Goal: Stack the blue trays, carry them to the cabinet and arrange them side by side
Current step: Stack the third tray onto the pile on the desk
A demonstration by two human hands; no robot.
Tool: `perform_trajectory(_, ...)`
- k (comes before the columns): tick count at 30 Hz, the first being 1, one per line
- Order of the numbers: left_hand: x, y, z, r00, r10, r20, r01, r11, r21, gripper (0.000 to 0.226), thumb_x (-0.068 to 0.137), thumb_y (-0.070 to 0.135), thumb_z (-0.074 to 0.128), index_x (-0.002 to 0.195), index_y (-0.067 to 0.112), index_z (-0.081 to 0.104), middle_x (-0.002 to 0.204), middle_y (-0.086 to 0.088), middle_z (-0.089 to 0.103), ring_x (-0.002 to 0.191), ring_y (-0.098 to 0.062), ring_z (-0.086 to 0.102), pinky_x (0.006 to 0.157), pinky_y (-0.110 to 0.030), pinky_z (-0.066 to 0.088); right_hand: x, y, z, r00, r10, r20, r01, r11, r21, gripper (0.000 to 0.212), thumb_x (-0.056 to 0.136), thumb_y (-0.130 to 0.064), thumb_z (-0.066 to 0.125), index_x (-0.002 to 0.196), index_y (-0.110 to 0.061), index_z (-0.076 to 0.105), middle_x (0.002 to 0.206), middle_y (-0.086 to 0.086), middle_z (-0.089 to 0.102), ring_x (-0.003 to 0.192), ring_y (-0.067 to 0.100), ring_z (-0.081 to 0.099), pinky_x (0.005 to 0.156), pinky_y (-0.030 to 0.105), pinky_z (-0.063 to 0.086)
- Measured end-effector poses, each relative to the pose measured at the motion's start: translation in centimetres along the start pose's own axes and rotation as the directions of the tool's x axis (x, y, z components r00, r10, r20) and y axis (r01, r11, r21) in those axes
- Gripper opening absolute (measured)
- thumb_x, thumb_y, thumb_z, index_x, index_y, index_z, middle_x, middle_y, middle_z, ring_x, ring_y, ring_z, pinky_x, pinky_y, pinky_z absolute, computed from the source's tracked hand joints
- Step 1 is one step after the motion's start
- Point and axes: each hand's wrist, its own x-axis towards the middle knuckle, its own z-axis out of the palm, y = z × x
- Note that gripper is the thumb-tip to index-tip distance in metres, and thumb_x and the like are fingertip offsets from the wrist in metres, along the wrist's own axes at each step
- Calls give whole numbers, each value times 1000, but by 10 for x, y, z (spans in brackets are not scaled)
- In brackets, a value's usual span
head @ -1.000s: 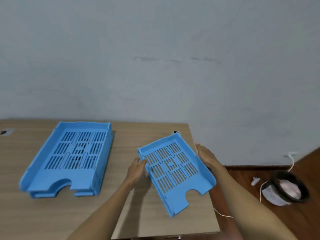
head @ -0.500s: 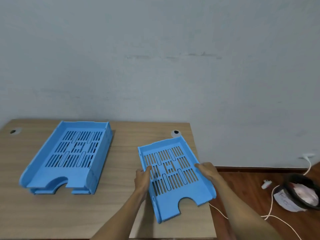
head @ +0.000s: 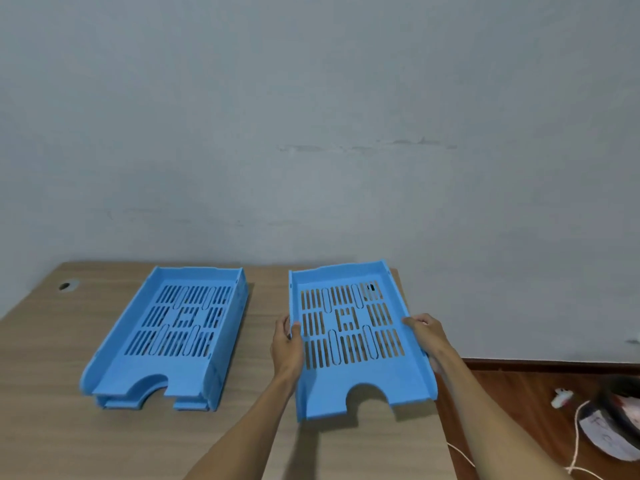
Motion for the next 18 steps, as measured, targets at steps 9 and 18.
perform_trajectory(9,42,35,-84,998,-45,52,43,999,33,64,100,53,40,153,19,31,158,-11,36,143,-34,37,118,-54,30,-33,-44,68,990,-131,-43,130,991,-12,20,89,-26,69,81,-8,69,61,3,70,46,15,63,47,21,49)
perform_trajectory(18,113,31,-229,970,-55,236,73,995,-67,67,100,49,44,157,29,16,166,0,16,151,-27,19,120,-53,19,-92,-91,212,984,-178,4,176,974,142,34,92,-26,67,105,5,68,111,31,69,90,35,66,93,55,52)
